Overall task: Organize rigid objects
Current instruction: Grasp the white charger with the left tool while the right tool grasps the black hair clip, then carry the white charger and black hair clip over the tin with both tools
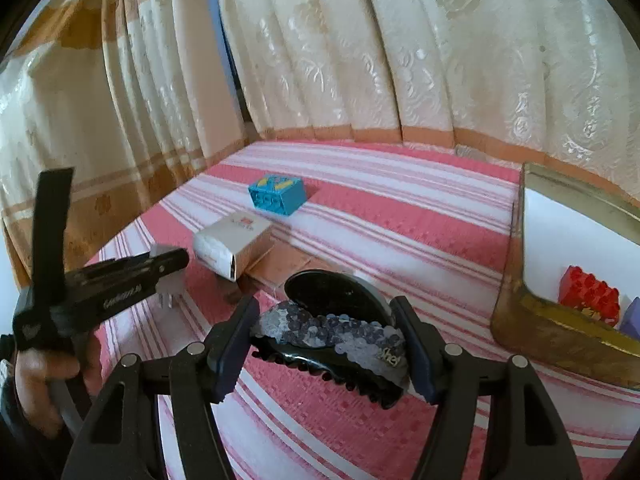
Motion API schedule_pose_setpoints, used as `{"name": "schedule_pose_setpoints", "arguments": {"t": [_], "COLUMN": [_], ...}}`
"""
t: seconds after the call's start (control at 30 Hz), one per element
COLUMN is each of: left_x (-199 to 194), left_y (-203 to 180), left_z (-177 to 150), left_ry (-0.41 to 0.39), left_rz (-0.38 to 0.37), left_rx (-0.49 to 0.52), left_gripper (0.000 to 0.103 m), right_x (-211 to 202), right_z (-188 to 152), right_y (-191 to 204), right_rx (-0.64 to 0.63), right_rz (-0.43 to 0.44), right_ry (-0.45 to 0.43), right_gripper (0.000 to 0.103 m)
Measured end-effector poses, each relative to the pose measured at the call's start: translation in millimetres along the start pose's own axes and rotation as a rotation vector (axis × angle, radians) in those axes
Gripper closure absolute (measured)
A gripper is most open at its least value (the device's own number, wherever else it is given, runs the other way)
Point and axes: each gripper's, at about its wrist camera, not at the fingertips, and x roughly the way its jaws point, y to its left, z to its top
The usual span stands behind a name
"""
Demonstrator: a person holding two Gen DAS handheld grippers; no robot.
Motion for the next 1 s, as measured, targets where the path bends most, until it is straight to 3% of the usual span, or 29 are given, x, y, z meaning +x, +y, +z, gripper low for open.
{"name": "schedule_pose_setpoints", "arguments": {"t": [0.17,0.6,0.7,0.83,1.0], "left_x": [-19,-38,-41,-53,-62], "left_y": [-19,-72,-68,-55,-57], "left_z": [-4,-9,-10,-13,-16], "left_ry": [-0.077,-0.127,-0.125,-0.149,-0.191], "left_rz": [0.008,-0.037,-0.087,-0.23,-0.241], "left_rx": [0.03,0.126,0.111,0.073,0.097], "left_gripper": [0.083,0.083,0.083,0.083,0.083], "right_x": [-7,-27,-30,-35,-37], "right_z": [4,3,3,2,3], "right_y": [-4,-20,-22,-23,-24], "right_rx": [0.012,0.026,0.032,0.033,0.034], "right_rz": [0.001,-0.021,-0.026,-0.03,-0.031], "right_ry": [-0.035,-0.093,-0.1,-0.115,-0.126], "right_gripper": [0.034,0.034,0.034,0.034,0.034]}}
